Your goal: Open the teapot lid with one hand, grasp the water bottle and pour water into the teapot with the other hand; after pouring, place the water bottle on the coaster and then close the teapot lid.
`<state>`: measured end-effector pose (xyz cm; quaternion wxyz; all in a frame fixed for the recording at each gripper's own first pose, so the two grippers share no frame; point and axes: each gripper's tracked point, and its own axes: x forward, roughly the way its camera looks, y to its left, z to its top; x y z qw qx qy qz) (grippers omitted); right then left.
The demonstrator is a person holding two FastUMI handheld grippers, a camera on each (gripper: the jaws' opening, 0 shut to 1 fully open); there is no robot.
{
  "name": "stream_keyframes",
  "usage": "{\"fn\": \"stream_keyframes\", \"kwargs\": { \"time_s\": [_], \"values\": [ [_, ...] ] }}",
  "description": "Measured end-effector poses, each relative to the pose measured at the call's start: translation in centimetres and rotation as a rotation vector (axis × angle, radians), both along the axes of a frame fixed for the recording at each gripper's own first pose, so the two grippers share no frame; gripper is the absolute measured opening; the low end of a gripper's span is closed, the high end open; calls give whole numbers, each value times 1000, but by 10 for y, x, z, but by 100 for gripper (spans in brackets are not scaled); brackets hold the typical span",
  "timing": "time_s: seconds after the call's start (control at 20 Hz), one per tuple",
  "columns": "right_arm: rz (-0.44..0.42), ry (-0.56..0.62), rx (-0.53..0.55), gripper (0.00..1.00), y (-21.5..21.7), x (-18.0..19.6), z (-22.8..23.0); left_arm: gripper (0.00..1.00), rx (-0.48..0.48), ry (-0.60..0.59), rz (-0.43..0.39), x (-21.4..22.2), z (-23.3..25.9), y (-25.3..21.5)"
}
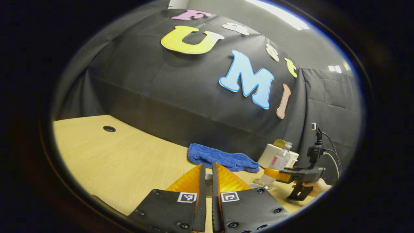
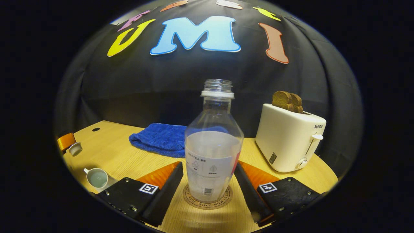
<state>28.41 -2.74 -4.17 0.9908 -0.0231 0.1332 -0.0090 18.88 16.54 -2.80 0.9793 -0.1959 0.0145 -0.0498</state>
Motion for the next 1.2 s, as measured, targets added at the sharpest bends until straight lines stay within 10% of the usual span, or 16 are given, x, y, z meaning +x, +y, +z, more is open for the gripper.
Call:
{"fn": "stream_keyframes", "kwargs": {
  "time_s": [0.8,1.2],
  "values": [
    [26,-194,-48,97,13,-58,95,17,2,1,-1,-1,0,0],
    [41,-211,-35,96,23,-118,68,17,4,-2,-7,-1,1,0]
  ]
}}
